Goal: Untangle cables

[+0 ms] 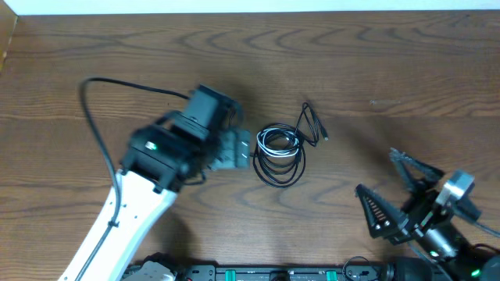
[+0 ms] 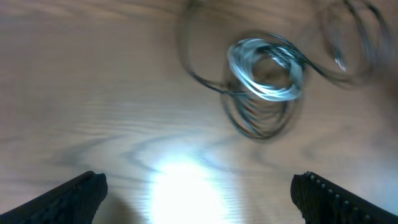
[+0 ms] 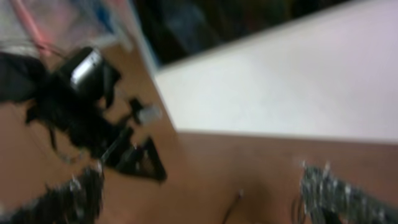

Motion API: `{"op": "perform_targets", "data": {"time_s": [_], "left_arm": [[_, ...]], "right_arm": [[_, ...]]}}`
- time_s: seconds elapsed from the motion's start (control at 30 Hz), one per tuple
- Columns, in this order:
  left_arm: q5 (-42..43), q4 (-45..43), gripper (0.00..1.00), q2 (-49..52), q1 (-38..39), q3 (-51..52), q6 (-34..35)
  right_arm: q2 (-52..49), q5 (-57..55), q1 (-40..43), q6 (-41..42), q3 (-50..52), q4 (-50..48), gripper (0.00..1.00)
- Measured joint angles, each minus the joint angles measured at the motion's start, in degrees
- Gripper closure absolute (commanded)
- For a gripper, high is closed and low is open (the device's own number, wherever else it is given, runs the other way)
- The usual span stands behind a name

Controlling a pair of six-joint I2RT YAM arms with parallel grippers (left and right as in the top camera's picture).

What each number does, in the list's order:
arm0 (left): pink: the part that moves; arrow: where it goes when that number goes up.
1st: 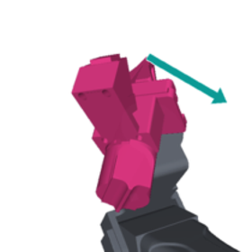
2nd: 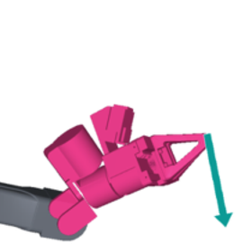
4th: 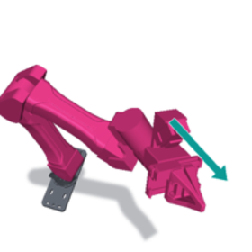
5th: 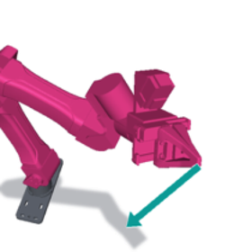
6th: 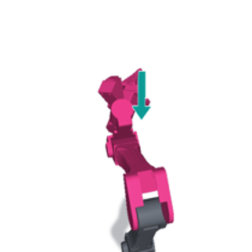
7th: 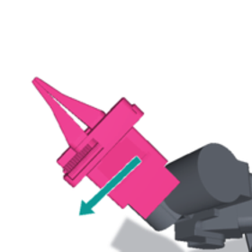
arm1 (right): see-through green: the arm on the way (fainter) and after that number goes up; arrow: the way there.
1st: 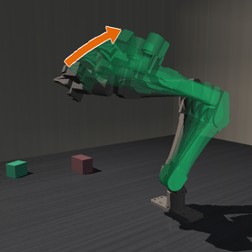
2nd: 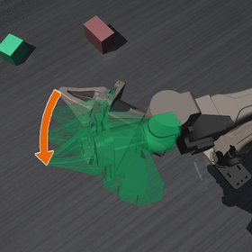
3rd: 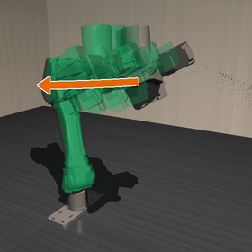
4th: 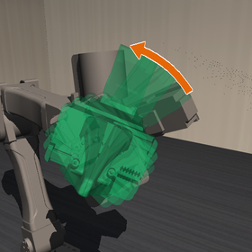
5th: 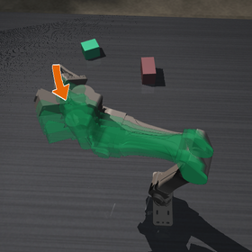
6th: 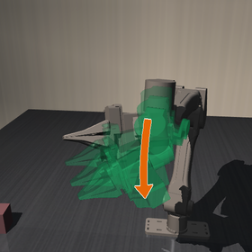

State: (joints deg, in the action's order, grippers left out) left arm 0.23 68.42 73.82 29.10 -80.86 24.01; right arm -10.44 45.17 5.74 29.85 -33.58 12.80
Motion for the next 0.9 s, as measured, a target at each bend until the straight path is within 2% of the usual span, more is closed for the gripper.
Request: {"op": "perform_targets", "data": {"time_s": [0.03, 0.2, 0.33, 0.47, 0.5, 0.63, 0.7, 0.8, 0.9], "left_arm": [[-0.22, 0.28, 0.01, 0.00, -3.26, 0.00, 0.33], [3.15, 1.36, 0.01, 0.02, -15.56, -0.02, 1.31], [5.68, 2.95, 0.01, 0.00, -20.94, -0.02, 1.53], [6.80, 6.16, 0.02, 0.00, -22.67, -0.02, 1.68], [6.99, 6.27, 0.02, 0.00, -22.69, -0.02, 1.68], [7.41, 6.32, 0.01, 0.00, -22.69, -0.02, 1.68], [7.41, 6.34, 0.01, 0.00, -22.69, -0.02, 1.68], [7.41, 6.32, 0.02, 0.00, -22.69, -0.02, 1.68], [7.41, 6.32, 0.01, 0.00, -22.69, -0.02, 1.68]], "right_arm": [[-3.50, 0.46, 0.66, -2.75, -6.08, 8.81, 0.01], [-20.20, -1.09, 1.27, -13.22, -26.27, 34.67, 0.01], [-29.77, 2.08, 1.27, -16.15, -32.59, 39.10, 0.01], [-36.41, 9.79, 1.20, -15.74, -33.22, 36.96, 0.25], [-37.70, 11.45, 1.07, -15.47, -33.22, 36.59, 0.26], [-42.21, 12.74, -4.24, -15.21, -33.22, 38.58, 0.21], [-43.17, 8.66, -9.29, -14.97, -33.24, 40.30, 0.17], [-44.52, -3.72, -18.62, -14.01, -35.60, 45.55, 0.17], [-48.96, -16.87, -26.64, -13.53, -42.93, 53.57, 0.16]]}}
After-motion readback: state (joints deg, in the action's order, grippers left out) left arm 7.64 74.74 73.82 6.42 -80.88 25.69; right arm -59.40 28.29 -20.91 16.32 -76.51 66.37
